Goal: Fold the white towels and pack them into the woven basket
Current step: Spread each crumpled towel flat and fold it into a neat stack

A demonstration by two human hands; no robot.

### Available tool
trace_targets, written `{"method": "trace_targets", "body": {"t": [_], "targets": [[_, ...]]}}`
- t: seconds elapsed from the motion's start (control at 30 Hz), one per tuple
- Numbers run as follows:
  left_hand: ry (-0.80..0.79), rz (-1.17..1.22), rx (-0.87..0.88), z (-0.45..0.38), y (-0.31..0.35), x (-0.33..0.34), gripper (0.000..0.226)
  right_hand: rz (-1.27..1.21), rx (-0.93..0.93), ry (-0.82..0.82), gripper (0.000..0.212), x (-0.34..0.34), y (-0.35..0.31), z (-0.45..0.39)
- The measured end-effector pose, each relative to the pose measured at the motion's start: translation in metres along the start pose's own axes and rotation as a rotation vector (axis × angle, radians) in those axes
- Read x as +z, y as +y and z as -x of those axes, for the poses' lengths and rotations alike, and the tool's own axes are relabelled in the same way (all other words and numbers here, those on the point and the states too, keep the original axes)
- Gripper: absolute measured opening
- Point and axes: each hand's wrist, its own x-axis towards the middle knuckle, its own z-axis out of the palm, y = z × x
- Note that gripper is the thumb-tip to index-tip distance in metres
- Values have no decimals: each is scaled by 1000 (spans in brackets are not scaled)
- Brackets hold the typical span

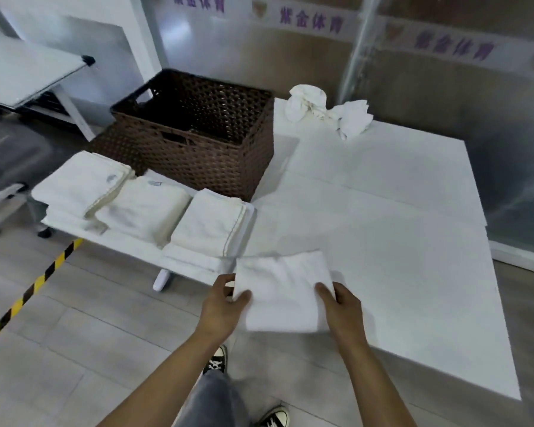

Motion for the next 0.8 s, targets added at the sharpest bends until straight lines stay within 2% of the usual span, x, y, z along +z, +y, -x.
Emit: {"method": "trace_targets", "body": {"t": [0.17,0.3,0.53,0.7,0.8], "targets": [[67,37,9,-12,7,-44,32,26,-62,-47,9,35,-36,-7],[78,84,33,-32,13,-76,36,43,-83,-63,13,72,-59,-20],[30,103,119,-82,8,-155,74,71,-86,-103,12,166,-98,-45],[-30,55,153,-126,-2,-212,73,118,-50,-95,15,236,-109,-62],[-65,-37,194,-146,-8,-238,65,134,-41,-82,14,268,-115,-68]]}}
